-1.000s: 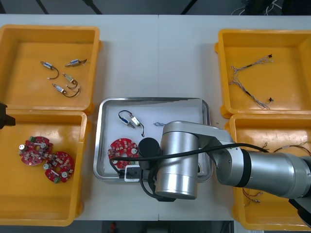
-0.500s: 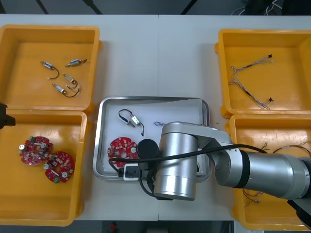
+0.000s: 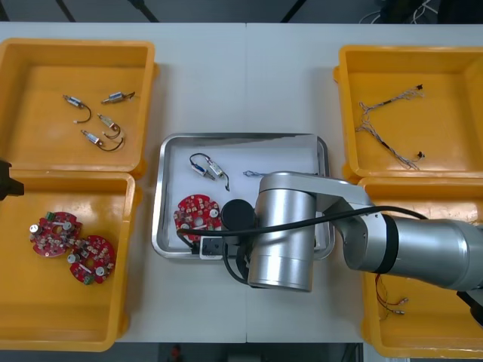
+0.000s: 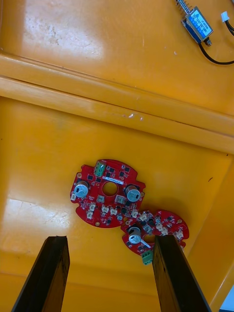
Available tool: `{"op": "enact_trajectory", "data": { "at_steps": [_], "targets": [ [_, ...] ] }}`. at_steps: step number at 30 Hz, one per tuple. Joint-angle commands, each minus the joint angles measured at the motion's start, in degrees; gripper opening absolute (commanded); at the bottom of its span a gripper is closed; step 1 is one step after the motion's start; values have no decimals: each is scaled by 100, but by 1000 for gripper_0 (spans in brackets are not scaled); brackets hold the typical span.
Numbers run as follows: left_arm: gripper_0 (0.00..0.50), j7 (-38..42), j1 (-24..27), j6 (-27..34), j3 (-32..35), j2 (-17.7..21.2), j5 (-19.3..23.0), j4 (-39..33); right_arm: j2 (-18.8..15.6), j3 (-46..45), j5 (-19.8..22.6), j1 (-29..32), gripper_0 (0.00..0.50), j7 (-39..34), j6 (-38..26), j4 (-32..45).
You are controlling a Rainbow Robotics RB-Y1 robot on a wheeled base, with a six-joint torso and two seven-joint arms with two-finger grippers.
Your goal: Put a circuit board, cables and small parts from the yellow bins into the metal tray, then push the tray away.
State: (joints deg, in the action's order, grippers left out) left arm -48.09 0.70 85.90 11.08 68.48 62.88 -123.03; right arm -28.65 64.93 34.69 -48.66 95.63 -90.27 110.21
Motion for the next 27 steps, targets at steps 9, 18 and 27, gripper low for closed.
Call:
{"op": "enact_trajectory", "data": {
  "at_steps": [9, 18, 27],
  "targets": [
    [500, -596, -114, -56, 105, 192, 40, -134, -431, 90, 433, -1023, 0, 44, 282, -202],
    [500, -596, -114, -56, 105, 192, 40, -134, -413, 90, 820, -1620, 0, 149, 467, -844],
    [500, -596, -114, -56, 105, 192, 40, -134, -308, 90, 767, -1946, 0, 738, 757, -1582]
  ]
}}
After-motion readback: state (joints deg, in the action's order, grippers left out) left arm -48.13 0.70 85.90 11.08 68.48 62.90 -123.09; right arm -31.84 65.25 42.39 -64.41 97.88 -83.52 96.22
